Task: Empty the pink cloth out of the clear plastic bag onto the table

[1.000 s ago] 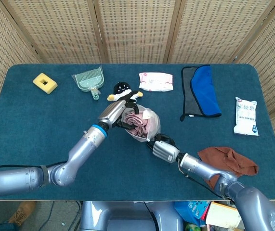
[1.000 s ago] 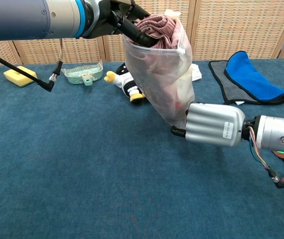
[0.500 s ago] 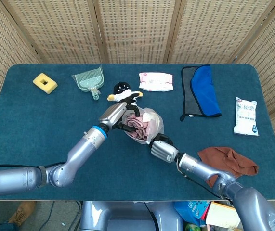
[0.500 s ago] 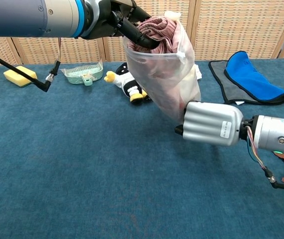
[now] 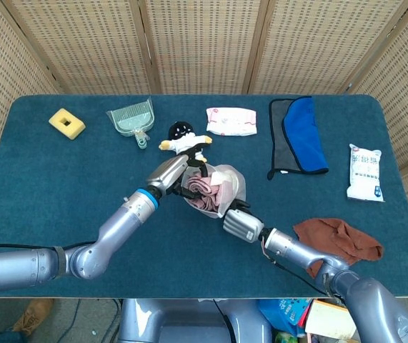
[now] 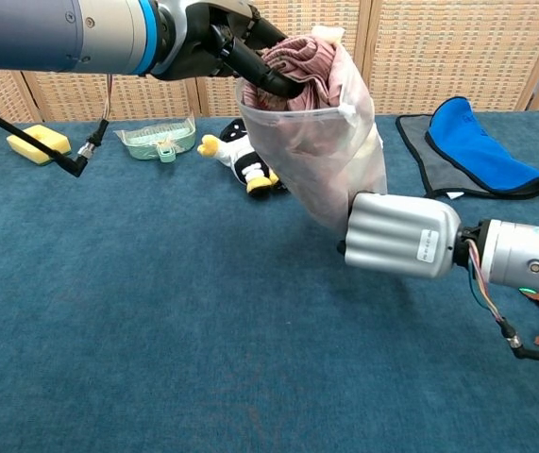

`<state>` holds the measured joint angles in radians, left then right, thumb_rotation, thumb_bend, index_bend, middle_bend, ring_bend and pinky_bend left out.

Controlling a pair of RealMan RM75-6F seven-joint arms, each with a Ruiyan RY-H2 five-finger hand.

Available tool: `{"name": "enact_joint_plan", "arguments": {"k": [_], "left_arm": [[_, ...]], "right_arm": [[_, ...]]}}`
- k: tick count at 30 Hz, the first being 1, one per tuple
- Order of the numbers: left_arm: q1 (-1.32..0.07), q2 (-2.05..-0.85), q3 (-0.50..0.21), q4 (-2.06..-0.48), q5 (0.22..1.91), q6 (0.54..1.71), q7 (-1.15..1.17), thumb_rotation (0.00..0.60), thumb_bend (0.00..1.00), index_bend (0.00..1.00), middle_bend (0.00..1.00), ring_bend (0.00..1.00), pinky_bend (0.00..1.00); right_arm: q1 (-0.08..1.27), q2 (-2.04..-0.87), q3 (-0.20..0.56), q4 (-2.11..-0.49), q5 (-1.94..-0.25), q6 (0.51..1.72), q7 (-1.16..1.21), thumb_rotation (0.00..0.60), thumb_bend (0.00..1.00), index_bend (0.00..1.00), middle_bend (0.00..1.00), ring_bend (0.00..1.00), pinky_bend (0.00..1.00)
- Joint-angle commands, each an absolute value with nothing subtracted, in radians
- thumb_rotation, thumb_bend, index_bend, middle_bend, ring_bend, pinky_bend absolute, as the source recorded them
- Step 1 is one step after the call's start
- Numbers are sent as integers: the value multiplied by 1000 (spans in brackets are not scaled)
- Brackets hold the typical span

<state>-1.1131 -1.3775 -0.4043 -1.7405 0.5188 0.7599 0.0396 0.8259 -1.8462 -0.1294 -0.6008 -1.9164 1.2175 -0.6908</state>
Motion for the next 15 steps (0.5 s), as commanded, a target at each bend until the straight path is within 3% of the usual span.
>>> {"name": "enact_joint_plan", "arguments": {"k": [1,15], "left_arm": [[-1114,-1377,-401,-1740,524,757,33,600,487,751,0,0,0],[-1077,-1373,-424,-1725,610,773,-51,600,488,751,0,0,0]], "right_arm": [[828,-1847,-136,-595,-1921,1225,-679,600,637,798,778,711,813],[809,-1821,-157,-574,-1924,1235,-676,600,654,833,803,722,818]]}}
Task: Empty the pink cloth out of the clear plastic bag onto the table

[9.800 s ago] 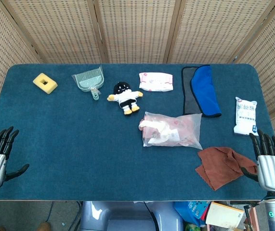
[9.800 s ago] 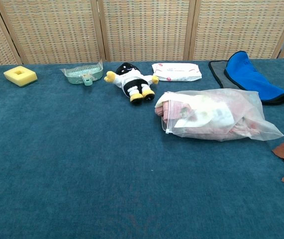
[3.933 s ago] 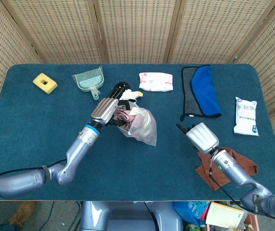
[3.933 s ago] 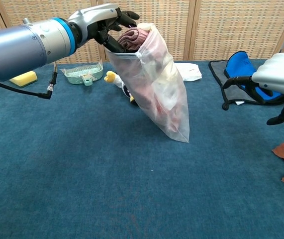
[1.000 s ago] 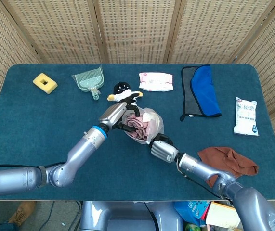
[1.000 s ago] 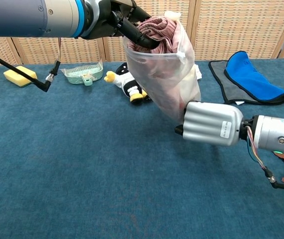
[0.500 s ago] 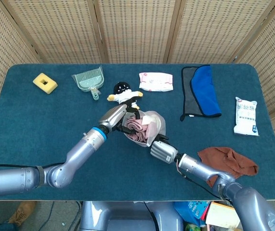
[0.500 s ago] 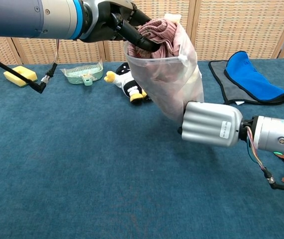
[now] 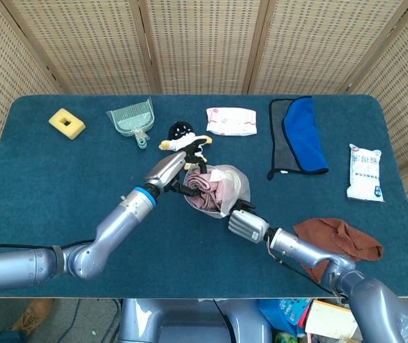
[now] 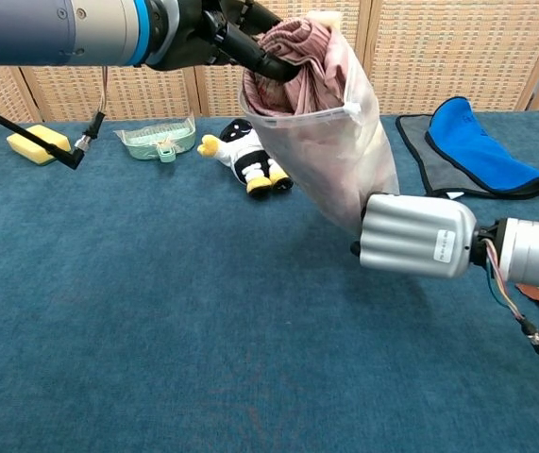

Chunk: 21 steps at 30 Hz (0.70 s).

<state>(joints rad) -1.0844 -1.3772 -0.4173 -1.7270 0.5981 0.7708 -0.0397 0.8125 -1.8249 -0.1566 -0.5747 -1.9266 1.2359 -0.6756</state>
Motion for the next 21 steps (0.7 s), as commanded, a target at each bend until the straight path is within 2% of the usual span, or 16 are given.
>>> {"name": "enact_joint_plan", "arguments": {"k": [1,6,13,21], "left_arm": [[-1074,-1370,-427,-1725,615,774,-57,600,488,751,0,0,0],[-1057,-1323,-455,-1747,631,778,-84,600,489,751,0,0,0],[-994,-1187,-516,-1794,643,784,-148,600,489,751,0,0,0],[-891,-1044,-558,-1770,684,757,-256,600,489,751,0,0,0]], "right_arm": [[807,-1816,-158,-574,-1922,1235,-676,600,653,835,804,723,819],[787,-1785,-152,-574,-1900,1224,-686,600,654,839,810,727,828],[753,-1706,-138,-600,-1862,1213,-739,600,655,840,813,728,828],[706,-1616,-130,-667,-1827,1199,-827,600,655,841,815,732,828]]}}
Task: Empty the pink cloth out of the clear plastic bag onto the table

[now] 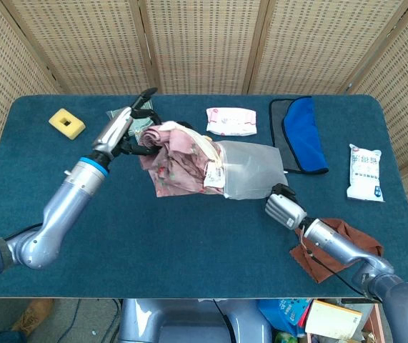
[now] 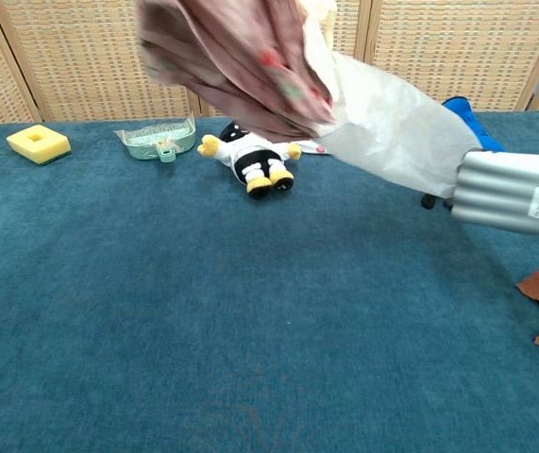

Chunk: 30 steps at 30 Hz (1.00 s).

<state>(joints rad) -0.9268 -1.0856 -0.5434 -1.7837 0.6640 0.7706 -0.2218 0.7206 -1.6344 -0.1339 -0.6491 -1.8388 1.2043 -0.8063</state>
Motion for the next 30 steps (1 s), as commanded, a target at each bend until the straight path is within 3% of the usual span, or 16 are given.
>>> {"name": "enact_joint_plan", "arguments": {"k": [1,10,18,20,21,22,23,24,26,30], "left_arm": [[-882,-1033,-559,-1766,689,753,-264,600,489,751,0,0,0],[-771,-932,-552,-1679,766,690,-379,600,490,751,0,0,0],[-701,-930,-511,-1611,892,659,-459,600,489,751,0,0,0],[-686,-938,-482,-1585,939,662,-450,600,490,700,0,0,0],[-677,-931,-448,-1569,975,657,-416,600,479,524,0,0,0],[-672,-927,-431,-1561,998,659,-400,600,441,373,0,0,0],[-668,-923,-421,-1554,1011,663,-387,600,361,153,0,0,0],[-662,-920,-410,-1548,1022,677,-372,600,270,18,0,0,0],[-648,-919,-400,-1547,1034,712,-355,600,184,0,0,0,0],[-615,-907,-374,-1561,1048,780,-309,600,167,0,0,0,0]], "right_arm": [[703,-1611,-130,-672,-1825,1198,-832,600,655,841,815,732,828],[675,-1566,-125,-733,-1816,1205,-883,600,656,841,815,732,828],[675,-1552,-118,-793,-1824,1202,-925,600,651,815,788,732,808],[670,-1551,-115,-814,-1818,1193,-927,600,475,579,633,651,632],[650,-1551,-92,-831,-1776,1181,-945,600,280,337,438,481,425],[634,-1548,-73,-865,-1743,1169,-981,600,152,191,294,335,278],[625,-1542,-62,-895,-1724,1164,-996,600,29,46,118,142,110],[614,-1534,-50,-931,-1703,1164,-1000,600,0,1,17,20,18],[602,-1514,-37,-987,-1683,1169,-1020,600,0,0,0,0,0],[584,-1477,-24,-1049,-1676,1199,-1035,600,0,0,0,0,0]]}}
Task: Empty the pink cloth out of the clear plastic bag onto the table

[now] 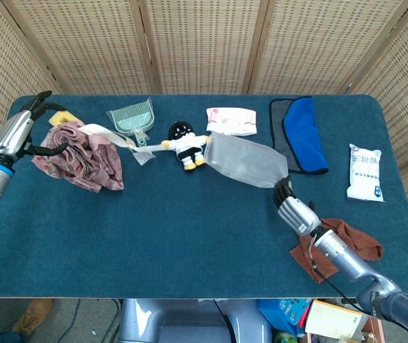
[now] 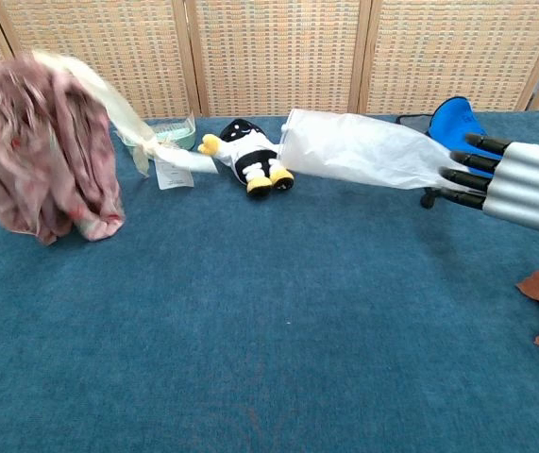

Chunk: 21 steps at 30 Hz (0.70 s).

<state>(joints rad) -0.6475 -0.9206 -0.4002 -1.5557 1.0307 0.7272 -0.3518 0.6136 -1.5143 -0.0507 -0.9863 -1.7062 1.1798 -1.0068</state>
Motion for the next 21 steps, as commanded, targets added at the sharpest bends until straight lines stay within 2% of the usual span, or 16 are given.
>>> {"name": "enact_joint_plan", "arguments": {"k": [1,5,9,11,21], "left_arm": [[-606,-902,-368,-1568,1050,798,-299,600,166,0,0,0,0],[-553,-897,-350,-1596,1072,916,-261,600,166,0,0,0,0],[-466,-917,-313,-1637,1153,1090,-243,600,166,0,0,0,0],[-442,-925,-298,-1647,1176,1130,-242,600,165,0,0,0,0],[-263,-1063,-168,-1652,1319,1403,-208,600,166,0,0,0,0]], "right_arm": [[580,-1468,-24,-1058,-1679,1210,-1031,600,0,0,0,0,0],[557,-1425,-24,-1081,-1697,1273,-968,600,0,0,0,0,0],[513,-1377,-7,-1108,-1690,1375,-785,600,0,0,0,0,0],[495,-1368,2,-1120,-1674,1400,-733,600,0,0,0,0,0],[315,-1293,65,-1320,-1491,1537,-342,600,0,0,0,0,0]]}}
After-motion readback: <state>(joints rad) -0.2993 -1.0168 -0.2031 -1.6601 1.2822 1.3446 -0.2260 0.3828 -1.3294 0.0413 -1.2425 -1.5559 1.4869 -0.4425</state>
